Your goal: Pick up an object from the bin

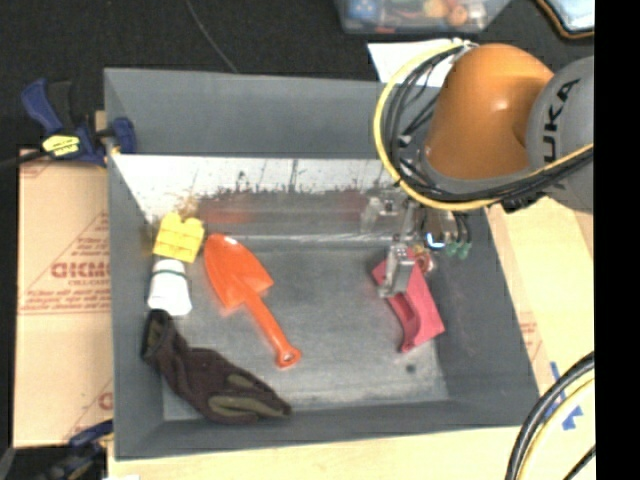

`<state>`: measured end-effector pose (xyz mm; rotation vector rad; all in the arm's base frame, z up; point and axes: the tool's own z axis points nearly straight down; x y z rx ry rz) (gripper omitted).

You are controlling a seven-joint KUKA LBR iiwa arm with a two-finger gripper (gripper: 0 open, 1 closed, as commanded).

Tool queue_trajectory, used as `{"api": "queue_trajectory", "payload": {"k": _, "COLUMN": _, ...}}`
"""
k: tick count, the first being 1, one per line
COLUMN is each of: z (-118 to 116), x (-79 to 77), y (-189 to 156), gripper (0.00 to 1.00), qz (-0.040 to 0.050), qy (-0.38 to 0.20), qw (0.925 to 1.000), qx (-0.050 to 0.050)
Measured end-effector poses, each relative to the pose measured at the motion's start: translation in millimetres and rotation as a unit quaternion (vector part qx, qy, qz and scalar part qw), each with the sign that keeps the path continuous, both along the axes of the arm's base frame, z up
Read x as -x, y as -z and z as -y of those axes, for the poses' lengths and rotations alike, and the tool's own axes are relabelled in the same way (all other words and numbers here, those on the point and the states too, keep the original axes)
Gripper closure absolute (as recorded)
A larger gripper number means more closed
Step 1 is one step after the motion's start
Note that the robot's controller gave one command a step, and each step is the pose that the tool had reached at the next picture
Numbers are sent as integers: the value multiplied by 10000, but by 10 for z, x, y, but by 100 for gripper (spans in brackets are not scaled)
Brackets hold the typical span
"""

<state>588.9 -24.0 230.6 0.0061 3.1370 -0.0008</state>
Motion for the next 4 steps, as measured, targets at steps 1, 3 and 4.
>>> {"api": "queue_trajectory", "payload": {"k": 1, "z": -1099, "x": -8, "y": 1297, "gripper": 0, "qz": 17, "qy": 505, "qw": 9987, "qx": -15}}
{"api": "queue_trajectory", "payload": {"k": 3, "z": -1200, "x": 290, "y": 1327, "gripper": 0, "qz": -19, "qy": 982, "qw": 9952, "qx": -8}}
{"api": "queue_trajectory", "payload": {"k": 4, "z": -956, "x": 151, "y": 1607, "gripper": 0, "qz": 79, "qy": 2764, "qw": 9610, "qx": -35}}
